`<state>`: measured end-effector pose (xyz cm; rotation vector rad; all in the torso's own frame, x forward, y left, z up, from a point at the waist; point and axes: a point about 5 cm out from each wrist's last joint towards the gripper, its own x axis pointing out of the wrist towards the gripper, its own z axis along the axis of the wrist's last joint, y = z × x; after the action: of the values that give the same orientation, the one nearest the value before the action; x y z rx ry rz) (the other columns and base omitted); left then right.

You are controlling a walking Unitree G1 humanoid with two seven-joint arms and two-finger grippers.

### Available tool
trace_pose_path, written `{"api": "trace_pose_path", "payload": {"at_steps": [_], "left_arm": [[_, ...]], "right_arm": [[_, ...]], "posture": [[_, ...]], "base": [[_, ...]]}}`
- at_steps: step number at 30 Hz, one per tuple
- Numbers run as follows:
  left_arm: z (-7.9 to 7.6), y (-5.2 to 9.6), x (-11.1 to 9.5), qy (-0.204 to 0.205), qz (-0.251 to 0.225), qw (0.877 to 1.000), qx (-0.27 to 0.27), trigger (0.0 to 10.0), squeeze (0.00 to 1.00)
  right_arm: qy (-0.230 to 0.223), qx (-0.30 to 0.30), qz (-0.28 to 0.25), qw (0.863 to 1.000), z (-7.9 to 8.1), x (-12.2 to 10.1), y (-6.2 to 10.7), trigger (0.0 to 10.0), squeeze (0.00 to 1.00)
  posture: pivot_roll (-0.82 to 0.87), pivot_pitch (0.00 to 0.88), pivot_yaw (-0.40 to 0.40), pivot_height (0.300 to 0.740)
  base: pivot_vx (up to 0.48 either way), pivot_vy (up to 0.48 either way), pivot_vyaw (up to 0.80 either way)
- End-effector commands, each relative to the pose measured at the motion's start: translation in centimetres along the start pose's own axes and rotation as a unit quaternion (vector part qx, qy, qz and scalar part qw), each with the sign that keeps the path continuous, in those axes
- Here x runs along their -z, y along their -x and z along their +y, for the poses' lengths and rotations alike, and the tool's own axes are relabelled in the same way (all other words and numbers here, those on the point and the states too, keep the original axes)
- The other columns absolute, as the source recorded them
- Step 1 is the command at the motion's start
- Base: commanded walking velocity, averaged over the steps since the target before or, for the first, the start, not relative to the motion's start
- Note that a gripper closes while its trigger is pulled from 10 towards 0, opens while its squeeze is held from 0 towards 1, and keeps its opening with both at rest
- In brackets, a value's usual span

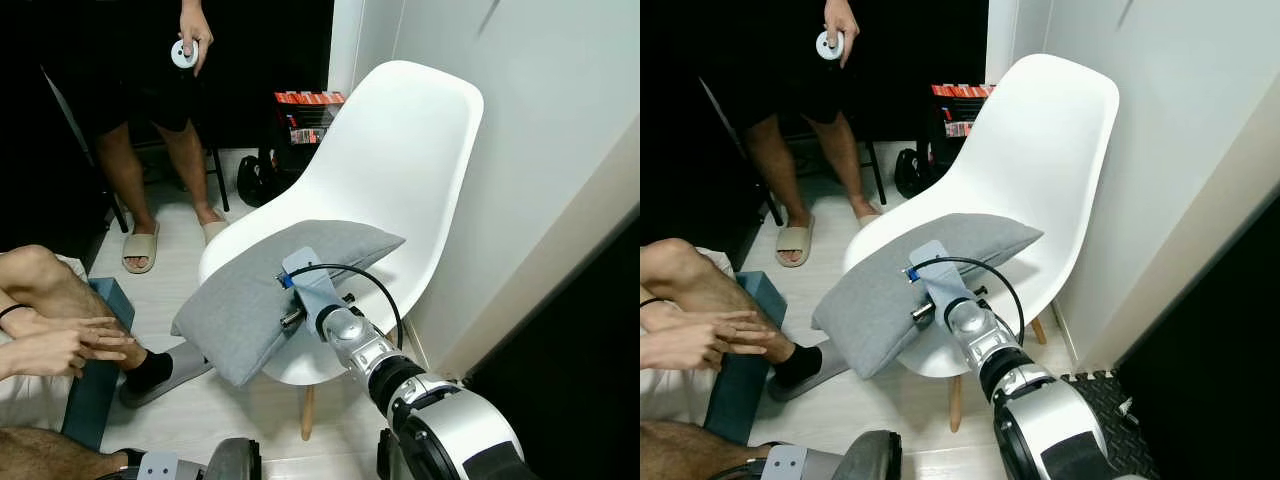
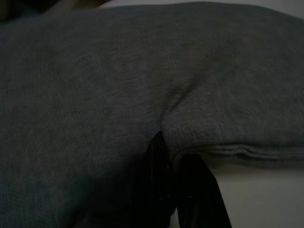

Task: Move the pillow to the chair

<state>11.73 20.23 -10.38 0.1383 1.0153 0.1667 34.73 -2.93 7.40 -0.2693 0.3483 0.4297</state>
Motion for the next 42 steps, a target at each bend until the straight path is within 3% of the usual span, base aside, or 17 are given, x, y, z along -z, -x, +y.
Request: {"api": "trace_pose_path", "payload": {"at_steps": [1,3,7,10,11,14,19,21,26,27,28,40,42], "left_arm": [[-3.2,0.7,1.8,-0.021,0.034,0.997,0.06,10.0,0.0],[-3.2,0.7,1.8,-0.021,0.035,0.997,0.061,10.0,0.0],[-3.3,0.8,1.9,-0.022,0.035,0.997,0.062,10.0,0.0],[-3.5,0.9,2.3,-0.022,0.039,0.997,0.064,10.0,0.0],[-3.5,0.9,2.3,-0.022,0.039,0.997,0.064,10.0,0.0],[-3.6,1.0,2.5,-0.021,0.043,0.997,0.064,10.0,0.0],[-3.6,1.1,2.7,-0.021,0.046,0.997,0.063,10.0,0.0],[-3.5,1.2,2.9,-0.023,0.046,0.997,0.063,10.0,0.0],[-3.3,1.1,2.9,-0.025,0.046,0.997,0.063,10.0,0.0],[-3.1,1.1,2.9,-0.025,0.046,0.997,0.063,10.0,0.0],[-3.0,1.1,2.9,-0.026,0.045,0.997,0.063,10.0,0.0],[-2.9,1.0,2.6,-0.031,0.044,0.997,0.062,10.0,0.0],[-3.0,1.0,2.7,-0.031,0.046,0.997,0.062,10.0,0.0]], "right_arm": [[-0.068,0.012,-0.012,0.998,1.5,-0.1,0.0,10.0,0.0],[-0.113,0.051,-0.021,0.992,0.0,-0.9,-0.1,10.0,0.0],[-0.131,0.074,-0.03,0.988,-1.2,-1.5,-0.1,10.0,0.0],[-0.138,0.111,-0.032,0.984,-4.3,-1.8,0.1,10.0,0.0],[-0.138,0.111,-0.032,0.984,-4.3,-1.8,0.1,10.0,0.0],[-0.124,0.129,-0.03,0.983,-6.1,-1.5,0.4,10.0,0.0],[-0.112,0.148,-0.023,0.982,-7.8,-0.8,0.9,10.0,0.0],[-0.082,0.161,-0.007,0.984,-8.6,0.0,1.2,10.0,0.0],[-0.028,0.161,0.028,0.986,-8.9,1.4,1.6,10.0,0.0],[-0.014,0.155,0.043,0.987,-8.8,2.1,1.7,10.0,0.92],[-0.002,0.148,0.06,0.987,-8.7,2.8,1.8,10.0,1.0],[-0.043,0.067,0.063,0.995,-6.9,3.4,1.5,10.0,1.0],[-0.057,0.007,0.042,0.997,-5.7,2.9,1.3,10.0,1.0]], "posture": [[0.08,0.138,-0.113,0.579],[0.08,0.147,-0.112,0.579],[0.08,0.161,-0.114,0.579],[0.09,0.172,-0.115,0.579],[0.09,0.172,-0.115,0.579],[0.09,0.177,-0.113,0.579],[0.08,0.181,-0.111,0.579],[0.08,0.185,-0.107,0.579],[0.08,0.188,-0.103,0.579],[0.07,0.189,-0.101,0.579],[0.07,0.188,-0.099,0.579],[0.08,0.186,-0.096,0.579],[0.08,0.184,-0.096,0.579]], "base": [[0.0,0.0,0.0],[0.0,0.0,0.0],[0.0,0.0,0.0],[0.0,0.0,0.0],[0.0,0.0,0.0],[0.0,0.0,0.0],[0.0,0.0,0.0],[0.0,0.0,0.0],[0.0,0.0,0.0],[0.0,0.0,0.0],[0.0,0.0,0.0],[0.0,0.0,0.0],[0.0,0.0,0.0]]}}
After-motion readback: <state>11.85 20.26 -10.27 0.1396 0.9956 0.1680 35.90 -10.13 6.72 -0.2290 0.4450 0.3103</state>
